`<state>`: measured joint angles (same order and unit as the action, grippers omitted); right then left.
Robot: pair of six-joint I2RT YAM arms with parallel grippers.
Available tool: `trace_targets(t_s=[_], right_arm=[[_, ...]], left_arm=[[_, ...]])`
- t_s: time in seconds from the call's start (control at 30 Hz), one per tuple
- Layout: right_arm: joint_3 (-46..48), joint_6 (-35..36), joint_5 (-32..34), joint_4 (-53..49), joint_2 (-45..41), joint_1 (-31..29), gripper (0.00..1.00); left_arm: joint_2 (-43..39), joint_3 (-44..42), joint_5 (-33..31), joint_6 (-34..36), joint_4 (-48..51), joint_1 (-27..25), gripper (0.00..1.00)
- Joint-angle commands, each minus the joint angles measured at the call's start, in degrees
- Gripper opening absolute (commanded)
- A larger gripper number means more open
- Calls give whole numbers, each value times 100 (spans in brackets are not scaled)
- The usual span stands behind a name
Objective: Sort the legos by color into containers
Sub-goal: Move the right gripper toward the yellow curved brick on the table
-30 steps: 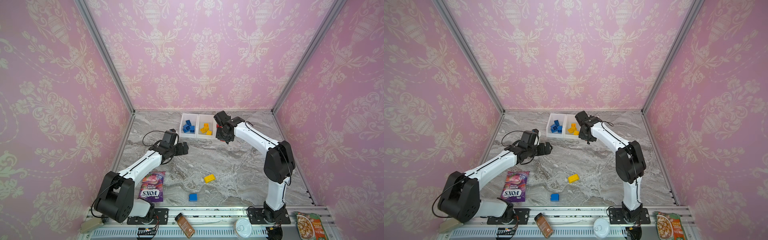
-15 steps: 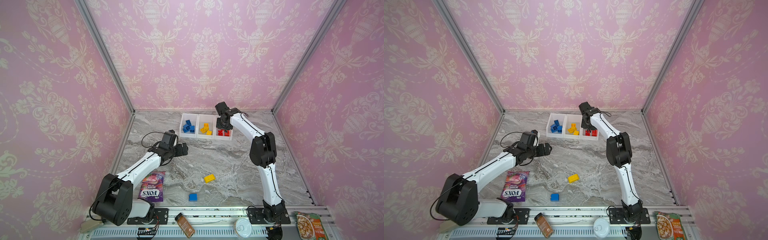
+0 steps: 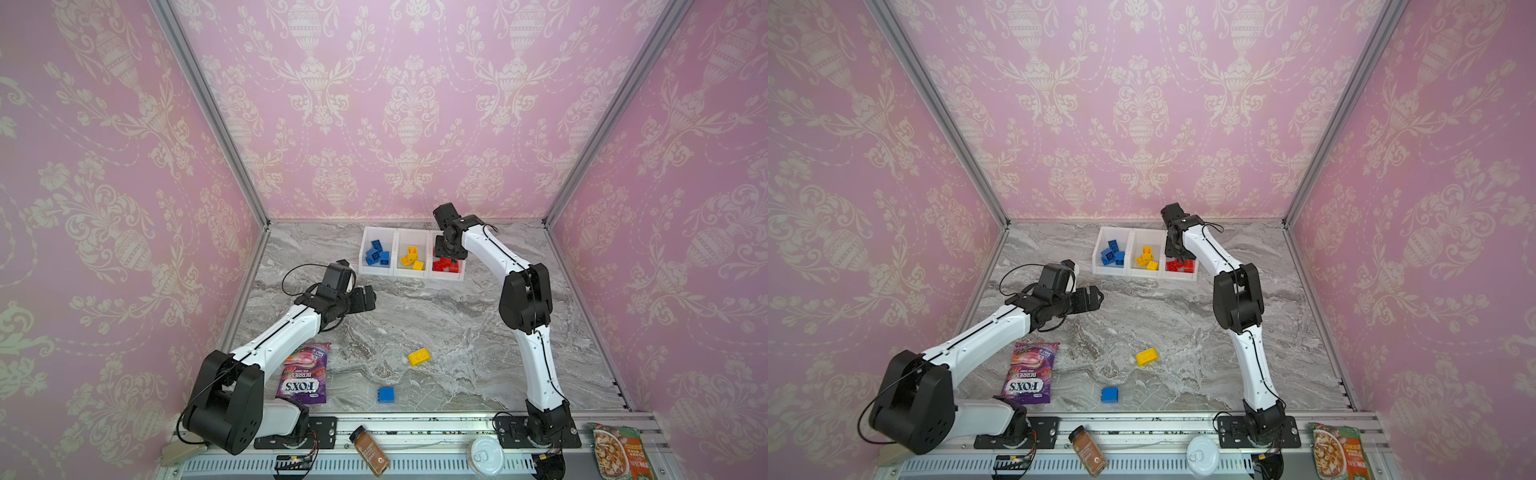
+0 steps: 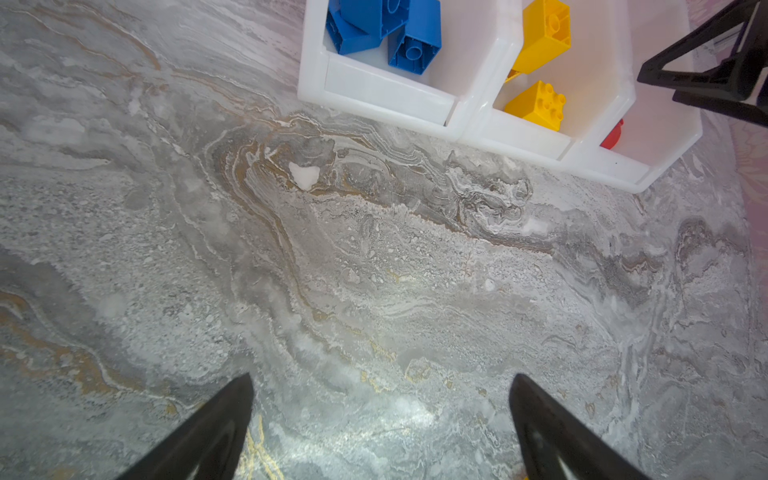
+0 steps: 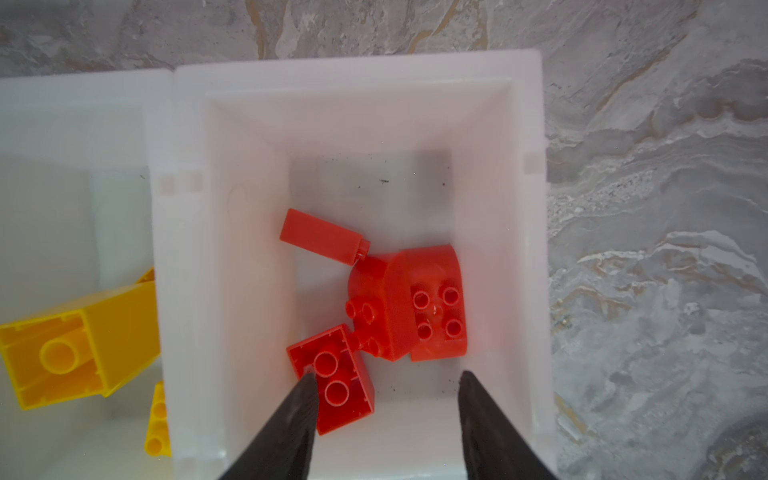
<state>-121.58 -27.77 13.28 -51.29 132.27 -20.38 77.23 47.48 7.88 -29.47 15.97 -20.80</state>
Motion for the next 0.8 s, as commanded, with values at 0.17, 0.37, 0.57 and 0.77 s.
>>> trace_targets(t_s=[0.17, 0.37, 0.57, 0.77], right_arm=[[1150, 341, -372, 291, -1146, -136, 59], [2109, 642, -661, 391, -1970, -319, 67], [3255, 1382, -1147, 535, -2843, -668, 78], [4319, 2710, -1783, 798, -3694, -1066, 97]], left_arm=[[-82, -2, -6, -23, 155, 14, 99], [-56, -38, 11, -5, 113, 14, 99], [-76, -46, -6, 30, 127, 14, 99], [-34, -64, -34, 82, 122, 23, 99]])
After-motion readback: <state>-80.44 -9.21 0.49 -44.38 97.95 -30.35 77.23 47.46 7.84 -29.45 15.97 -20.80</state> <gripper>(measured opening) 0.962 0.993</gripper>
